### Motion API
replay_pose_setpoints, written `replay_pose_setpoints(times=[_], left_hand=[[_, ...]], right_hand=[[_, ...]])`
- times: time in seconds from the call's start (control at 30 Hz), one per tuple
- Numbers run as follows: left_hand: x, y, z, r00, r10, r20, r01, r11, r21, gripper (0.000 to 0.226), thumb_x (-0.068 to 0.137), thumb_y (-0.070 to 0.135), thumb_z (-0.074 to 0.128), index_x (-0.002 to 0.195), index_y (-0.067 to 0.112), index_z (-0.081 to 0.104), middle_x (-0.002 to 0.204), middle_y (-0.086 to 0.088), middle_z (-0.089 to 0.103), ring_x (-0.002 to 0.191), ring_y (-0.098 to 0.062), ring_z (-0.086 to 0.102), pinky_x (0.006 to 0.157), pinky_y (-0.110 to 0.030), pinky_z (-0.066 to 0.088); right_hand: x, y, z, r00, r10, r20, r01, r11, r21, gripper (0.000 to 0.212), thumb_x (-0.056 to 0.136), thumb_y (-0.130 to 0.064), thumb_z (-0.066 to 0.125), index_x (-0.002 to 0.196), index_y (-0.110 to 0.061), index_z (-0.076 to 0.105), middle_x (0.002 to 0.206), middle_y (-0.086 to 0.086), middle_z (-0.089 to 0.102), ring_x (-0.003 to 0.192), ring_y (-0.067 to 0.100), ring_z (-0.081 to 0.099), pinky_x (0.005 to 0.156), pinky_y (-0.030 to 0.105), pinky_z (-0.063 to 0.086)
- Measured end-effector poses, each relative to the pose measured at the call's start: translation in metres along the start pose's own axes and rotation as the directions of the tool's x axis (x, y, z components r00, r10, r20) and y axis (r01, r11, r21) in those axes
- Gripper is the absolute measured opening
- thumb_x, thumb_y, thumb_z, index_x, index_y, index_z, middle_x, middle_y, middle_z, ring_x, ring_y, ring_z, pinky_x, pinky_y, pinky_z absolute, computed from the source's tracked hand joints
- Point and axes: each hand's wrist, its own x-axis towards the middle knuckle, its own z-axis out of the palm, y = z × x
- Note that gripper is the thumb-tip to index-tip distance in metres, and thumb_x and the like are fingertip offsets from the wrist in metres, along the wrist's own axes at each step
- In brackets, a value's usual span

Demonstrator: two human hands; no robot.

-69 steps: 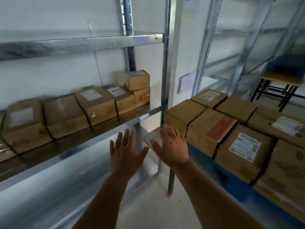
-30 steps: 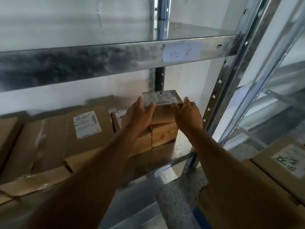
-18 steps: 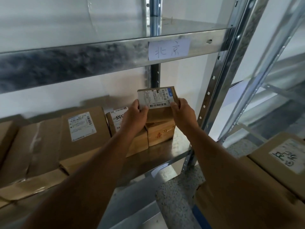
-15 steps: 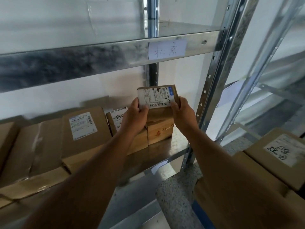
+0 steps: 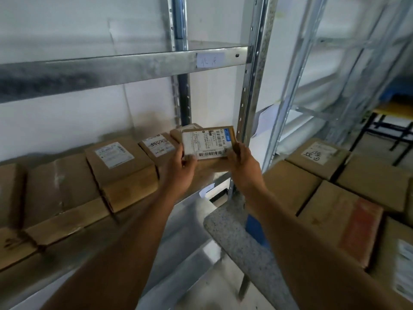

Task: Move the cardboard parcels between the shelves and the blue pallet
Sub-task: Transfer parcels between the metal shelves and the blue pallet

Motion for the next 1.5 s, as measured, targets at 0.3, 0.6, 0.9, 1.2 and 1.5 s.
replay_pose_setpoints(times=[0.3,0.6,0.9,1.2,1.5], left_hand=[[-0.114,0.010,-0.003,0.986,0.066,0.153,-0.060,0.997,-0.046,0.045,0.098,0.034,0.042,0.142,0.026,0.036,0.137,0.002,0.051,0.114,-0.005,0.049,0.068,-0.002,0.041],[-0.174,0.044,0.038,0.949,0.120,0.292,-0.115,0.993,-0.036,0.048,0.096,0.043,0.040,0.141,0.026,0.035,0.138,-0.005,0.048,0.122,-0.019,0.049,0.096,-0.033,0.046],[-0.243,0.107,0.102,0.877,0.211,0.432,-0.170,0.977,-0.132,0.053,0.096,0.043,0.040,0.145,0.029,0.029,0.135,-0.004,0.048,0.115,-0.013,0.052,0.089,-0.029,0.048],[-0.350,0.223,0.209,0.736,0.367,0.569,-0.248,0.928,-0.279,0.040,0.096,0.034,0.045,0.134,0.023,0.044,0.124,-0.004,0.056,0.107,-0.014,0.056,0.093,-0.039,0.049],[-0.447,0.309,0.318,0.602,0.416,0.682,-0.359,0.903,-0.235,0.054,0.095,0.041,0.046,0.144,0.025,0.030,0.128,0.005,0.056,0.088,-0.001,0.051,0.056,-0.003,0.034]], right_hand=[[-0.132,0.004,-0.029,0.978,0.098,-0.183,-0.115,0.990,-0.087,0.019,0.100,-0.034,0.040,0.114,-0.026,0.051,0.091,-0.016,0.058,0.081,0.002,0.059,0.061,0.014,0.044],[-0.216,0.003,-0.095,0.916,0.153,-0.371,-0.233,0.955,-0.182,0.025,0.100,-0.032,0.042,0.120,-0.020,0.052,0.097,-0.010,0.055,0.080,0.006,0.054,0.065,0.025,0.045],[-0.294,0.020,-0.187,0.848,0.169,-0.502,-0.304,0.931,-0.200,0.024,0.100,-0.035,0.040,0.117,-0.022,0.050,0.100,-0.005,0.062,0.079,0.007,0.060,0.063,0.027,0.050],[-0.401,0.055,-0.342,0.690,0.161,-0.705,-0.434,0.872,-0.226,0.022,0.097,-0.035,0.044,0.110,-0.020,0.053,0.095,-0.003,0.064,0.081,0.016,0.062,0.066,0.035,0.050],[-0.499,0.107,-0.468,0.533,0.193,-0.824,-0.502,0.856,-0.124,0.029,0.096,-0.037,0.046,0.120,-0.023,0.054,0.108,0.000,0.064,0.096,0.017,0.059,0.078,0.037,0.050]])
